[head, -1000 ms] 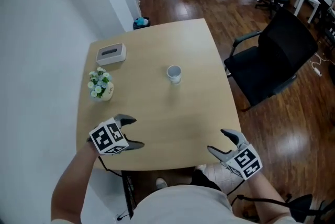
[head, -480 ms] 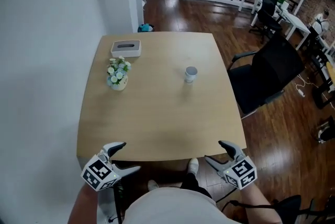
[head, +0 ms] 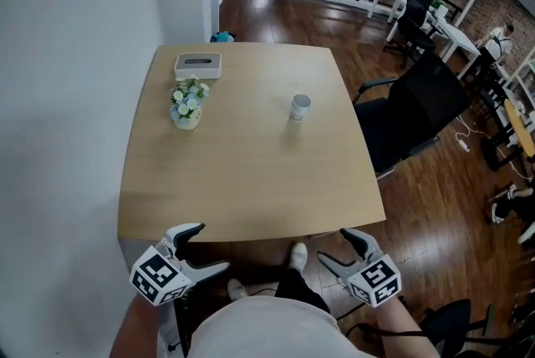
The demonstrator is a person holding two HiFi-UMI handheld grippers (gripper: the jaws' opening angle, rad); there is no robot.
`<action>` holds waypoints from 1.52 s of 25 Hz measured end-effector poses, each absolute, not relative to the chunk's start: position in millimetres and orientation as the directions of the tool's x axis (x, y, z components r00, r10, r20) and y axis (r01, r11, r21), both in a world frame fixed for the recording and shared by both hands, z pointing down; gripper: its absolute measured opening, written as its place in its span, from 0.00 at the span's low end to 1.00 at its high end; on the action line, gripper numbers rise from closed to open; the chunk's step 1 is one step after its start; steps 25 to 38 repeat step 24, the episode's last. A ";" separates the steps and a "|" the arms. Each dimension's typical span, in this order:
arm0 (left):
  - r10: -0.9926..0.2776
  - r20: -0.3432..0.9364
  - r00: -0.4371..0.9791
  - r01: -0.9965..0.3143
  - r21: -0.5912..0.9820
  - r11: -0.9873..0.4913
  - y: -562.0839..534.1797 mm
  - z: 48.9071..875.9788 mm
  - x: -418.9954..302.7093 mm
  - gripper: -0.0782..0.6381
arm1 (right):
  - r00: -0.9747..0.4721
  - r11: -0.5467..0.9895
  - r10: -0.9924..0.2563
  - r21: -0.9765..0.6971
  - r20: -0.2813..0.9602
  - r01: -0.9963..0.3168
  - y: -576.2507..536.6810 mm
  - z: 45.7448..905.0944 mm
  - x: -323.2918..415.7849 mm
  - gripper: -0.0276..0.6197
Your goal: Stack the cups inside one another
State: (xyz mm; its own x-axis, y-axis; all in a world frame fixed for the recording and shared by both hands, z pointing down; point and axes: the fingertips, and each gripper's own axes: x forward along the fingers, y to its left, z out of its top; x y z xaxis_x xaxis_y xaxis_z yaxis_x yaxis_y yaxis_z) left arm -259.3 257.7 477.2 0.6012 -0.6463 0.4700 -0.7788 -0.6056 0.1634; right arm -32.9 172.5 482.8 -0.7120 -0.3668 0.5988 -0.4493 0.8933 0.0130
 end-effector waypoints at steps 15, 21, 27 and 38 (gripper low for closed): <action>-0.640 0.504 0.581 -0.779 0.116 -0.616 178.7 478.1 -211.0 0.71 | -0.738 0.892 -0.366 -0.011 0.566 -0.451 107.5 488.8 0.4 0.54; -0.656 0.519 0.548 -0.803 0.106 -0.587 89.9 473.9 -180.1 0.71 | -0.744 0.895 -0.364 -0.010 0.560 -0.445 39.4 487.6 37.6 0.54; -0.663 0.526 0.532 -0.814 0.101 -0.572 38.4 475.8 -163.9 0.70 | -0.732 0.897 -0.362 0.001 0.578 -0.442 1.3 491.5 60.7 0.54; -0.663 0.526 0.532 -0.814 0.101 -0.572 38.4 475.8 -163.9 0.70 | -0.732 0.897 -0.362 0.001 0.578 -0.442 1.3 491.5 60.7 0.54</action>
